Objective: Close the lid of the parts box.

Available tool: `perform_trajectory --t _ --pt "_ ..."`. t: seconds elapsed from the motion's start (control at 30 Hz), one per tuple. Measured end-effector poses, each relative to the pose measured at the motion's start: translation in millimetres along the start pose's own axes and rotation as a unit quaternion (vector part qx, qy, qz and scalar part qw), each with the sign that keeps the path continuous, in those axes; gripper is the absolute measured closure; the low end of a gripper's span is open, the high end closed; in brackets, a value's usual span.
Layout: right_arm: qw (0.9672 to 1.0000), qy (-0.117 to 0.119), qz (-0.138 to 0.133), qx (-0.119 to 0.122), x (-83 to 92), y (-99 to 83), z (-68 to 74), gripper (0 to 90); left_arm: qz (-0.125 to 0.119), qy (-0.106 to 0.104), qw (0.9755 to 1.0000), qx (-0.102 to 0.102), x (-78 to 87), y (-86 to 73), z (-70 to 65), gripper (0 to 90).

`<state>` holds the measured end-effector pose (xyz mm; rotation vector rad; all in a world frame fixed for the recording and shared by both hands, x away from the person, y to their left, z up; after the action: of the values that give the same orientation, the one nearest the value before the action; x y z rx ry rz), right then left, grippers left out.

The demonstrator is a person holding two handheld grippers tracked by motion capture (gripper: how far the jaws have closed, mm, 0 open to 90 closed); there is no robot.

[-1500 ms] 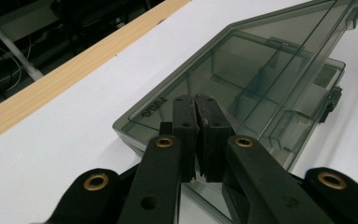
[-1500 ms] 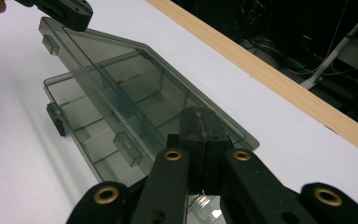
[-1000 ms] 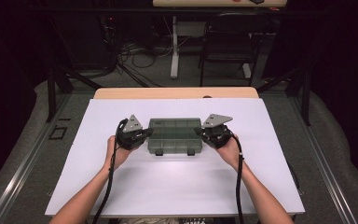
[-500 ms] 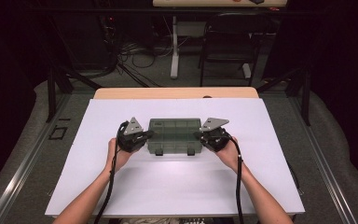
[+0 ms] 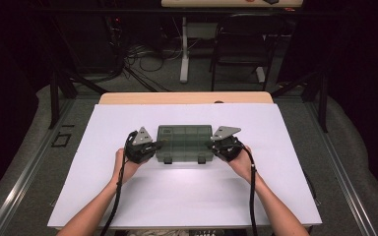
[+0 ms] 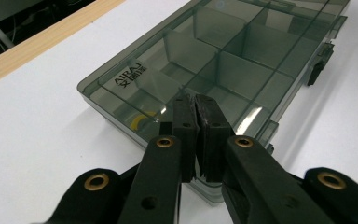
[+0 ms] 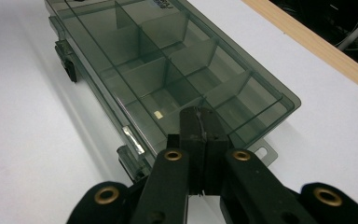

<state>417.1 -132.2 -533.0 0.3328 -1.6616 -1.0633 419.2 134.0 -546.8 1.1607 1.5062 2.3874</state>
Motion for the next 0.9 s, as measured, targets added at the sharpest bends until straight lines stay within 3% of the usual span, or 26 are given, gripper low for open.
perform_trajectory --t 0.43,0.53,0.57,0.6,0.67,0.73,0.9 --pt "0.9996 0.006 0.025 -0.013 -6.6 -4.6 0.2 90.0 0.004 -0.008 1.0000 0.003 -1.6 -4.2 -0.8 88.1" --pt "0.9995 0.006 0.027 -0.017 -6.9 -4.5 -0.1 90.0 0.002 -0.001 1.0000 0.000 -1.4 -4.6 -3.2 89.8" --pt "0.9994 0.006 0.030 -0.018 -6.9 -4.3 -0.1 90.0 0.016 -0.004 0.9999 -0.003 -2.7 -5.5 -4.6 90.0" --pt "0.9987 0.007 0.048 -0.020 -9.3 -6.1 -0.1 90.0 0.013 -0.003 0.9999 -0.001 -3.6 -6.8 -6.2 90.0" --pt "0.9988 0.010 0.042 -0.023 -10.5 -6.2 -0.3 90.0 0.017 0.003 0.9998 -0.006 -2.5 -6.1 -8.0 90.0" --pt "0.9985 0.002 0.053 -0.011 -11.4 -4.5 1.5 90.0 0.020 0.007 0.9997 -0.012 -1.9 -5.8 -8.3 90.0" --pt "0.9989 0.019 0.034 -0.025 -12.2 -5.8 -1.0 90.0 0.014 -0.002 0.9999 0.003 -1.8 -7.6 -6.5 89.6"
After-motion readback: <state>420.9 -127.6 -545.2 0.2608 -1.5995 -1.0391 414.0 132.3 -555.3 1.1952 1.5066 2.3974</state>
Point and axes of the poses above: each handheld gripper's, and its own axes: x roughly backward along the jaws, y roughly out of its top, z roughly to its left, the point moved 4 cm from there along -x, roughly forward along the jaws, and after that the axes turned 13 degrees about y, right-handed, at the moved point
